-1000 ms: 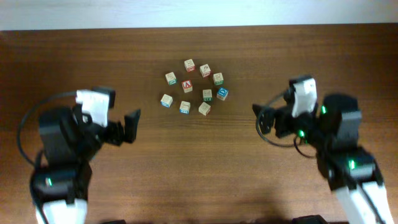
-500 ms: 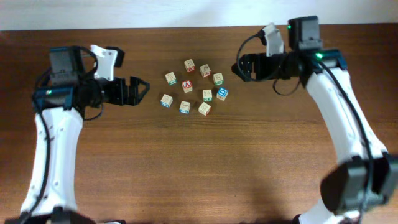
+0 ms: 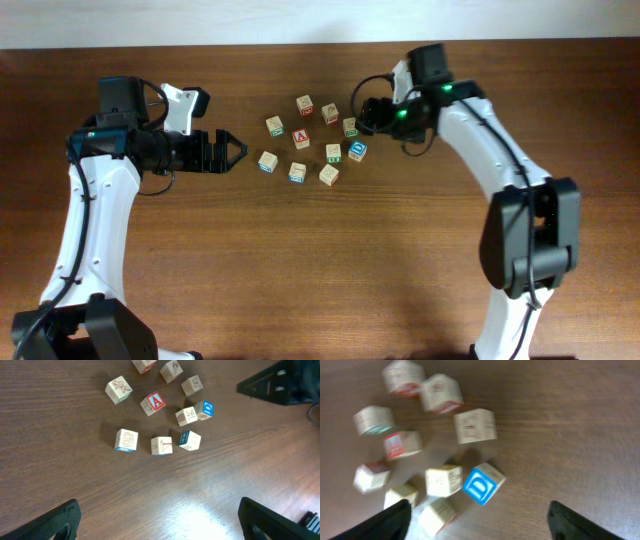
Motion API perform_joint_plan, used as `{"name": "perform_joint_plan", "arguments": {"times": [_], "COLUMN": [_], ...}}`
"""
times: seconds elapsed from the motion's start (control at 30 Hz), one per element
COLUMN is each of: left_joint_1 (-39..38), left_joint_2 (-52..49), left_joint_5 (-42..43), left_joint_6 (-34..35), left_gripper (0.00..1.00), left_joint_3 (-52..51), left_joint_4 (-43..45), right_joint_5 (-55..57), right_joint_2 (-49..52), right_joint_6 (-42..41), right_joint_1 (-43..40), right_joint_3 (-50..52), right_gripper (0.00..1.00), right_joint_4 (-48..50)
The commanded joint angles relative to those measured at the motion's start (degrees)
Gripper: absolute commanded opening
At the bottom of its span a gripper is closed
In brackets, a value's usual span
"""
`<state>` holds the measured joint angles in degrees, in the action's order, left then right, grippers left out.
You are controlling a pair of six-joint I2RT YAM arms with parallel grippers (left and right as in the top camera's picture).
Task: Rotate 5 blocks
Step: 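Raise both arms and move the right gripper over the block cluster, then grasp the blue-D block with the right gripper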
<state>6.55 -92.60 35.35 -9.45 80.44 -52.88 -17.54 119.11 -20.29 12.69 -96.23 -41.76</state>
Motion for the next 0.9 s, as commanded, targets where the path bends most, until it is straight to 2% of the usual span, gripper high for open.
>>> {"name": "perform_joint_plan", "arguments": {"times": [0.0, 0.07, 0.17, 0.23, 0.37, 0.77, 0.87], "left_joint_1": [0.0, 0.0, 0.0, 0.0, -0.1, -0.2, -0.8], "left_joint_2": [-0.5, -0.5, -0.5, -0.5, -0.5, -3.4, -4.8], "left_joint_5": [-3.4, -5.5, -14.1, -17.1, -17.4, -17.8, -17.8], "left_joint_6": [-0.1, 1.7, 8.5, 10.2, 10.2, 10.2, 10.1], "left_gripper": [0.99, 0.99, 0.99, 0.99, 0.99, 0.99, 0.99], "left_joint_3": [1.1, 1.1, 1.1, 1.1, 1.0, 1.0, 1.0], "left_joint_4": [0.1, 0.2, 0.2, 0.0, 0.0, 0.1, -0.2], "right_joint_5": [16.2, 18.3, 19.2, 20.2, 20.2, 19.1, 17.4], "right_joint_2": [2.3, 3.2, 4.7, 5.1, 6.2, 8.5, 8.7], "right_joint_6": [-13.5, -15.0, -15.2, -15.4, -16.2, -16.2, -14.5], "right_joint_1": [4.5, 6.2, 7.9, 8.3, 8.3, 8.4, 8.4], "right_joint_3": [-1.3, -1.3, -1.3, -1.3, -1.3, -1.3, -1.3], "right_gripper": [0.81, 0.77, 0.67, 0.63, 0.51, 0.36, 0.36], "right_joint_4": [0.5, 1.2, 2.8, 3.0, 2.5, 2.2, 3.3]}}
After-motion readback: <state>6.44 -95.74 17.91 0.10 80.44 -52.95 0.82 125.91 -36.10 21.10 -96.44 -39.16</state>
